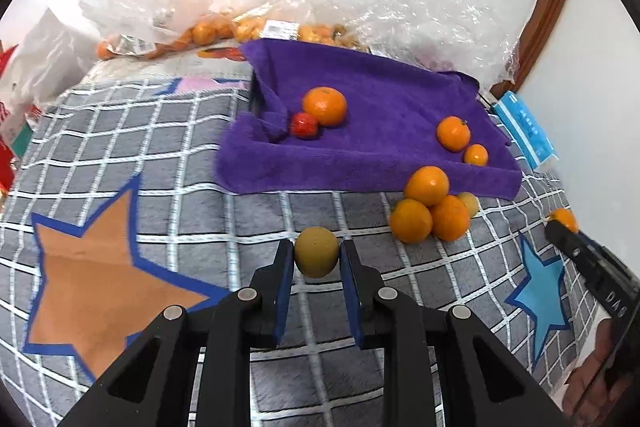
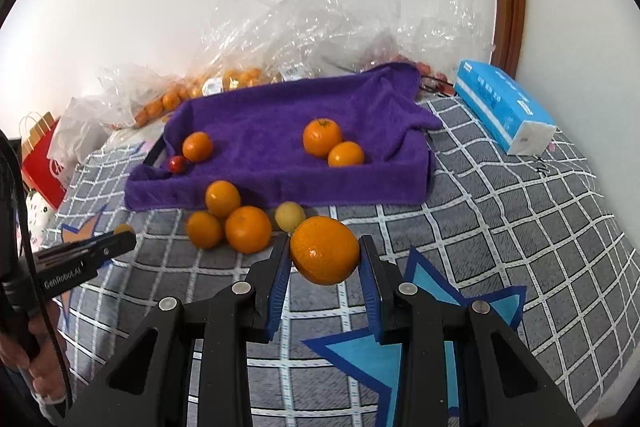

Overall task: Organize fruits
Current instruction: 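Grasp the small yellow-green fruit with the left gripper, then carry both held fruits over the purple towel and lower them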

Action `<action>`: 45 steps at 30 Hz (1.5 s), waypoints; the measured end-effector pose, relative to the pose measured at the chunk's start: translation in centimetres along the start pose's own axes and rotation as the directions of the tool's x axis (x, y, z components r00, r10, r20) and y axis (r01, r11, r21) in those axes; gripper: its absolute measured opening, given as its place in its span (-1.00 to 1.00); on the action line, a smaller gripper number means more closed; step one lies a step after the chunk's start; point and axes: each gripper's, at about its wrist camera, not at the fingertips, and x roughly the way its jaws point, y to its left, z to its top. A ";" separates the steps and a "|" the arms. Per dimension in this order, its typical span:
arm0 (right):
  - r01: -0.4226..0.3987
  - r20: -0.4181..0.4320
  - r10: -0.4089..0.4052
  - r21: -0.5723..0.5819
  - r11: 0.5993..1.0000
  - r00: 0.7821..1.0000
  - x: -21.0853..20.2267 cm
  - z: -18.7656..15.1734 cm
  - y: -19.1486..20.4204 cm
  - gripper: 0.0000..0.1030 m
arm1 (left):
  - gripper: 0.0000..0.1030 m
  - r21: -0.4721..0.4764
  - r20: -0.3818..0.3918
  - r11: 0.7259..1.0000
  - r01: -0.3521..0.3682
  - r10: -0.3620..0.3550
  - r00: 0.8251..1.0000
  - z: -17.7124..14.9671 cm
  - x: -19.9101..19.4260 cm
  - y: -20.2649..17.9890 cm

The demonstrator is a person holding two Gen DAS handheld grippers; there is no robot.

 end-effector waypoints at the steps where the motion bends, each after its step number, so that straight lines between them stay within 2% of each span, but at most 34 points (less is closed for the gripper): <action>1: 0.001 0.003 -0.001 0.004 1.000 1.000 -0.2 0.1 0.1 -0.35 | -0.57 -0.002 0.004 1.000 0.004 -0.004 1.000 0.0 -0.3 0.2; 12: 0.015 0.035 -0.015 -0.003 1.000 0.999 -2.1 1.5 1.9 -0.35 | -0.57 -0.040 0.047 0.999 0.014 -0.012 0.999 0.4 -2.9 2.0; 25: 0.011 0.059 -0.011 -0.013 1.000 0.998 -3.2 2.4 2.7 -0.35 | -0.57 -0.045 0.072 0.999 0.019 -0.016 0.997 1.3 -4.6 1.7; 45: 0.001 0.045 0.001 -0.044 0.999 0.999 -1.4 3.9 3.6 -0.35 | -0.57 -0.076 0.079 0.997 0.010 -0.004 0.997 2.7 -4.4 2.1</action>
